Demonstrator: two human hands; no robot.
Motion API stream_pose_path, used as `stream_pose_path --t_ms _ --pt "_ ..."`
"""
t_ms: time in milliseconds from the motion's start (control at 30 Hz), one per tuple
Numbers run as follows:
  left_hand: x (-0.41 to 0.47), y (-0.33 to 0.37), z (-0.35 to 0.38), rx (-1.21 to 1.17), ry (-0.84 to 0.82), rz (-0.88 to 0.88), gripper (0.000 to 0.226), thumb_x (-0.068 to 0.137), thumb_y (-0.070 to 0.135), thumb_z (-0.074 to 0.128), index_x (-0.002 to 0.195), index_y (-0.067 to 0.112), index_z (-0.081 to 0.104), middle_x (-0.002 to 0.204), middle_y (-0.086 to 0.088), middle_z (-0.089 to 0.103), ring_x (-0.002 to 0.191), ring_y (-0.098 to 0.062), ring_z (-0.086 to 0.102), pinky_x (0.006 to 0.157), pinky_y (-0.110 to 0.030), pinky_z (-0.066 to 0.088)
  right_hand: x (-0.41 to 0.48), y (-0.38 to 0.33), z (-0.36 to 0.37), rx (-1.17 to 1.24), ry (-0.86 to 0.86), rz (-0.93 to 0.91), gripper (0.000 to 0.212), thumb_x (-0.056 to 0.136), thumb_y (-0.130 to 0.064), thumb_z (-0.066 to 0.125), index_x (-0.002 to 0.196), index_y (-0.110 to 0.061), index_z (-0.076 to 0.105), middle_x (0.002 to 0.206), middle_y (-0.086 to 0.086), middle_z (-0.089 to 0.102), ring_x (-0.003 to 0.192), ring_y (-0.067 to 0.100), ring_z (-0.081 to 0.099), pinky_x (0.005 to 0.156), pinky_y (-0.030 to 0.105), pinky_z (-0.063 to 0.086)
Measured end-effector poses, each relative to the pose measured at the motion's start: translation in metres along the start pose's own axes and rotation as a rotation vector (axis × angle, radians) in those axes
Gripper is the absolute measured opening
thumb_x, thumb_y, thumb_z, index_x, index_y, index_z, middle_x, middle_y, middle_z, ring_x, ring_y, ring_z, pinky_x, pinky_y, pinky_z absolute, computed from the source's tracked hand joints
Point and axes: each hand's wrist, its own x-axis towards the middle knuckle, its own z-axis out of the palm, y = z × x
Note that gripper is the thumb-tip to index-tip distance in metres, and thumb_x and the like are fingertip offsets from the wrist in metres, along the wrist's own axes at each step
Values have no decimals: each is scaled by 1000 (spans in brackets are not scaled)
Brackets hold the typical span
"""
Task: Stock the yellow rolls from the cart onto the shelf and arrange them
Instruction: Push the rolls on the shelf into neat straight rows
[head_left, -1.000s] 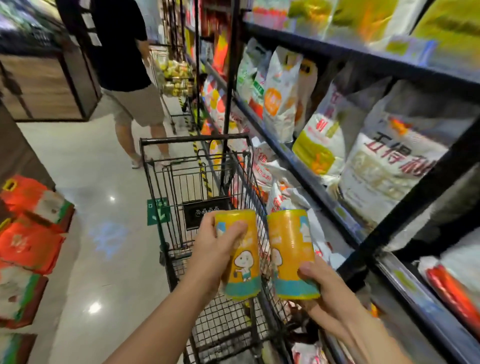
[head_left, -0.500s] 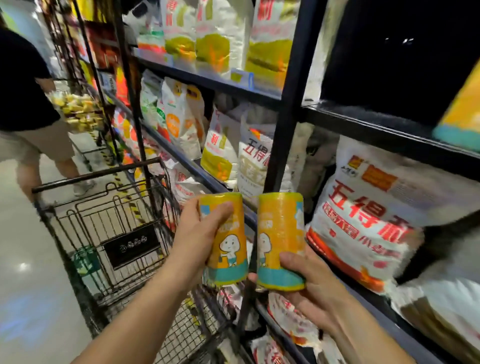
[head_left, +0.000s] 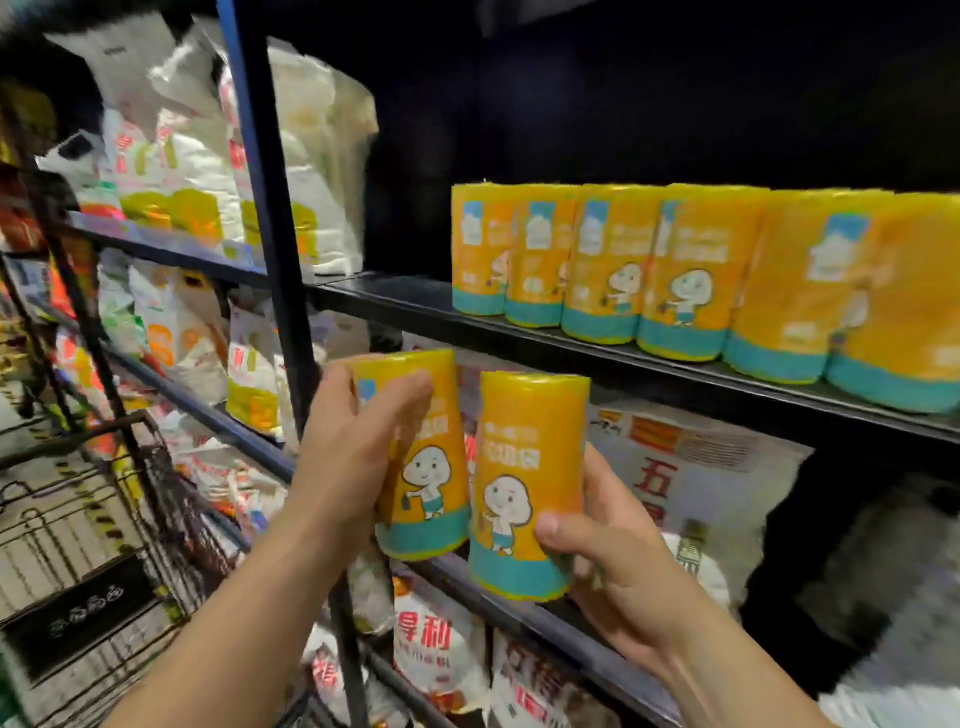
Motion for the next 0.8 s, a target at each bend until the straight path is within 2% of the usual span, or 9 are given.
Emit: stream_pose_path --t_ms 133,267,367,433,500,667,733,800 --pt "-33 22 62 0 -88 108 32 70 34 68 96 20 55 76 4 69 72 -19 70 61 -36 55 -53 -35 -32 -14 49 -66 77 52 -20 74 127 -21 56 114 13 72 98 28 72 74 37 59" --pt "-65 39 122 -20 -239 134 37 71 33 68 105 24 56 89 4 74 82 -19 74 64 -34 57 -104 -69 -57 -52 130 -116 80 55 -26 74 132 -23 52 115 11 72 101 29 71 75 37 60" --pt "-86 48 165 -38 -349 155 41 72 31 70 110 23 56 98 1 75 88 -21 74 71 -39 60 -141 -94 -76 -123 219 -185 80 56 -26 78 131 -22 51 114 9 73 101 27 72 75 33 59" --pt "-100 55 192 -50 -408 164 46 68 33 75 109 25 57 99 -1 75 89 -24 74 74 -46 60 -164 -110 -87 -182 282 -240 79 55 -24 81 129 -24 51 113 8 73 100 27 72 75 33 58" --pt "-112 62 218 -68 -461 167 53 63 34 80 110 26 57 98 -1 75 89 -24 74 74 -47 60 -185 -126 -99 -220 339 -294 79 54 -22 82 127 -25 52 112 7 73 100 27 72 75 33 58" --pt "-142 77 280 -111 -601 192 52 67 25 77 113 22 53 91 3 75 86 -19 74 70 -38 60 -233 -163 -127 -281 482 -375 78 54 -25 81 126 -25 53 111 6 73 98 26 72 73 32 59" --pt "-153 84 302 -96 -650 225 54 67 20 84 111 21 53 89 4 75 83 -16 74 67 -33 60 -250 -177 -137 -322 537 -406 78 53 -29 81 125 -27 53 112 6 73 101 27 71 75 34 59" --pt "-162 90 321 -71 -681 263 50 74 22 81 114 23 51 88 5 74 81 -14 74 67 -31 59 -266 -192 -148 -354 583 -448 75 54 -30 81 124 -30 53 112 5 73 101 26 71 75 33 60"
